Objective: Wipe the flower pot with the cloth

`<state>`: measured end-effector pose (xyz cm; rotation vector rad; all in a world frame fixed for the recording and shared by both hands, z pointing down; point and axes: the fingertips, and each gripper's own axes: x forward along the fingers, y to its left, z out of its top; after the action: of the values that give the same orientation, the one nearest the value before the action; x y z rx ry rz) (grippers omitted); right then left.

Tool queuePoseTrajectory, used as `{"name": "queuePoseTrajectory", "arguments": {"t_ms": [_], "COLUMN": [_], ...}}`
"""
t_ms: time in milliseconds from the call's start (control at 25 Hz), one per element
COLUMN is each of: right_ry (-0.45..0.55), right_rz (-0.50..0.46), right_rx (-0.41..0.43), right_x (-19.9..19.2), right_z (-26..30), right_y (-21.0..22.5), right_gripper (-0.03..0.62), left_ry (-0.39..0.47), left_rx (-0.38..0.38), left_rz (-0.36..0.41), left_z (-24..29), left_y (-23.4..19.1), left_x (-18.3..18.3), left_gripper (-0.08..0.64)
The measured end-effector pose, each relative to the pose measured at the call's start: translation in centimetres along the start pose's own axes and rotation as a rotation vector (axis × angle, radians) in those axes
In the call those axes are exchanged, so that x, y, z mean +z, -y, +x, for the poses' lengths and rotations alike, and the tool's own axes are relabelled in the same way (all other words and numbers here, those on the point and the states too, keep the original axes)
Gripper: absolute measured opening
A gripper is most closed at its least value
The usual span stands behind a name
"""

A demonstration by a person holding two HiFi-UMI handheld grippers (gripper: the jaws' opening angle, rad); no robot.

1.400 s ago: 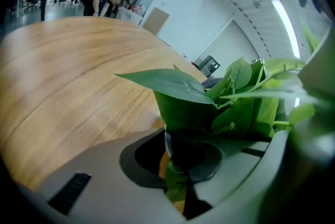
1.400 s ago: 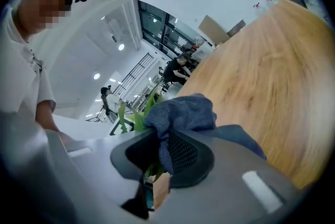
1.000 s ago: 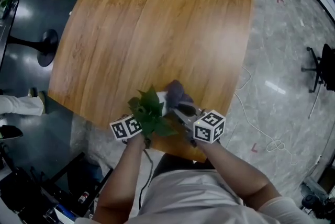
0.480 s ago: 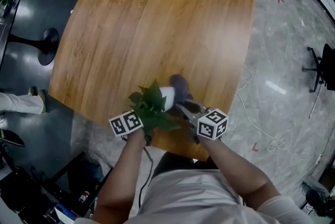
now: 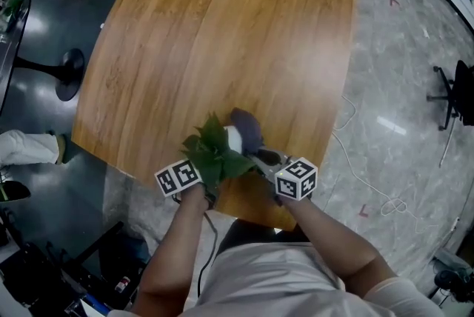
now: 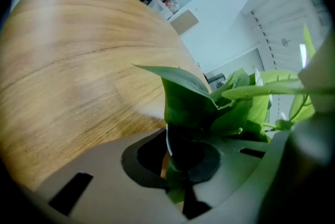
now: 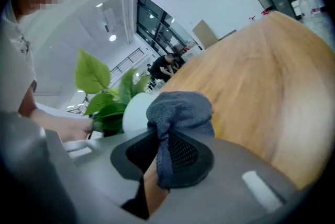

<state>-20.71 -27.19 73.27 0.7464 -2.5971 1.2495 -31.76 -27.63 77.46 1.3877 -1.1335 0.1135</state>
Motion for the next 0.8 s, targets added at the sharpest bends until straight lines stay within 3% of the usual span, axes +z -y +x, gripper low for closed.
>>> {"name": "queuePoseTrajectory", "arguments": {"t_ms": [120, 320, 560, 800], "right_ry": [0.0, 0.052, 0.028, -0.008], "right_rz": [0.001, -0.097, -0.181, -0.181], "right_rx": [-0.073, -0.12, -0.237, -0.223], "right_x": [0.5, 4.7, 7.0, 7.0], "right_z": [-1.5, -3.8, -6.5, -6.0], "right_y": [2.7, 2.3, 3.1, 2.8], "right_gripper": [0.048, 0.048, 0.049, 0.049], "left_ry": [-0.005, -0.023, -0.065, -0.087], "left_rx": [0.012, 0.038, 0.076, 0.075], "left_rz": [0.118, 0.249, 0.307, 0.374], "left_z": [0.2, 0.5, 0.5, 0.0], "left_y": [1.7, 4.1, 5.8, 8.1], "left_x": [0.4, 0.1, -0.8, -0.3], "left_gripper": [0.022, 0.015, 0.017, 0.045]}}
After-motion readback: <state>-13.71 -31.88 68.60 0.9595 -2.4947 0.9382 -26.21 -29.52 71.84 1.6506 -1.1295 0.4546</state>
